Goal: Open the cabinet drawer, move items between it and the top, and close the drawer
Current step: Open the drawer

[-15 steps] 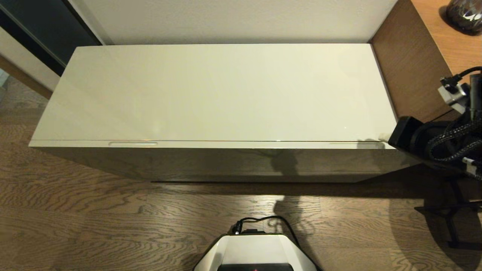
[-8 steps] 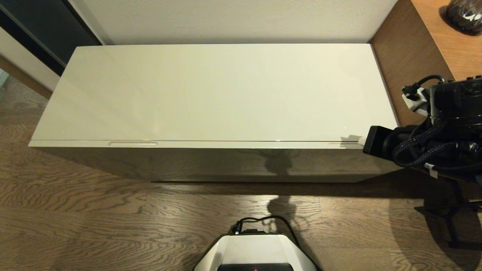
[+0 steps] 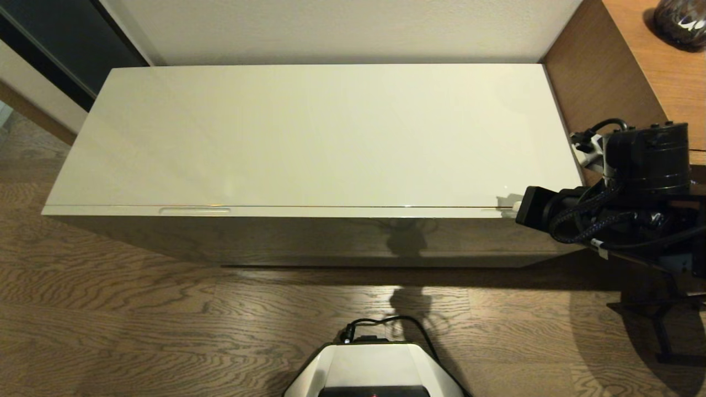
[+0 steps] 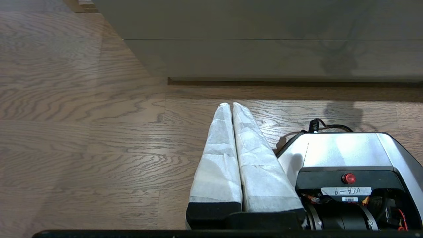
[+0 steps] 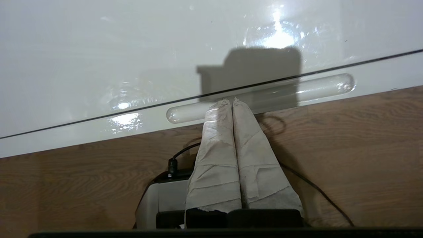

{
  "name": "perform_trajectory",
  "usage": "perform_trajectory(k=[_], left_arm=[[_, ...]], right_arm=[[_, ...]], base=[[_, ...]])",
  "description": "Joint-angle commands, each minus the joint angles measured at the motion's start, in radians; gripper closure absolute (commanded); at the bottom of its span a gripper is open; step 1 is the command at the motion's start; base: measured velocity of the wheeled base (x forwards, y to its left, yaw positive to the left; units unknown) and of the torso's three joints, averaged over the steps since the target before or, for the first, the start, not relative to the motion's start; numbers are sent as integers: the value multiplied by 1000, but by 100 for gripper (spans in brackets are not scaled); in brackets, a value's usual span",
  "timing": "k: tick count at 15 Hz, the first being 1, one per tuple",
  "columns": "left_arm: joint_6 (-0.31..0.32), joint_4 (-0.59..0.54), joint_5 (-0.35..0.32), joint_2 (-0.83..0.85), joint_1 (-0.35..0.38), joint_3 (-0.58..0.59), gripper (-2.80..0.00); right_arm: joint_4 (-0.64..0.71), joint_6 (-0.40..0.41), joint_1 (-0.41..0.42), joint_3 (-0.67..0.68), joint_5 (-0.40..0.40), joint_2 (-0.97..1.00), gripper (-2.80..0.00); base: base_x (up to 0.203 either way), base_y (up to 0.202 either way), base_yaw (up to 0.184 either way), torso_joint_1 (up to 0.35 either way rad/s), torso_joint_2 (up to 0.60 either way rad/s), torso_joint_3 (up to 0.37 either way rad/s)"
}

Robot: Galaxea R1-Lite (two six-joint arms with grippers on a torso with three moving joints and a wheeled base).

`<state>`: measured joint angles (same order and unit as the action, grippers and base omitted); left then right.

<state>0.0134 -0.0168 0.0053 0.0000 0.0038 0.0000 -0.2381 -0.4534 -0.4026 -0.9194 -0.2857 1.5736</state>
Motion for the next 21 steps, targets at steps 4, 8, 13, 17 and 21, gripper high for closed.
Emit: perform_trajectory(k=[4, 8, 13, 17, 21], left_arm=[[0, 0, 1, 2, 1, 0, 0], [0, 0, 1, 2, 1, 0, 0], [0, 0, 1, 2, 1, 0, 0], [0, 0, 1, 2, 1, 0, 0], [0, 0, 1, 2, 1, 0, 0]], right_arm=[[-1, -16, 1, 7, -3, 29, 0], [-18, -41, 8, 5, 0, 43, 0], [-135, -31, 8, 51, 2, 86, 0], [-110, -34, 5, 103, 3, 83, 0], [-8, -40, 1, 132, 6, -24, 0]], base=[[0, 0, 0, 0, 0, 0], [0, 0, 0, 0, 0, 0], [0, 0, 0, 0, 0, 0], [0, 0, 0, 0, 0, 0], [0, 0, 0, 0, 0, 0]])
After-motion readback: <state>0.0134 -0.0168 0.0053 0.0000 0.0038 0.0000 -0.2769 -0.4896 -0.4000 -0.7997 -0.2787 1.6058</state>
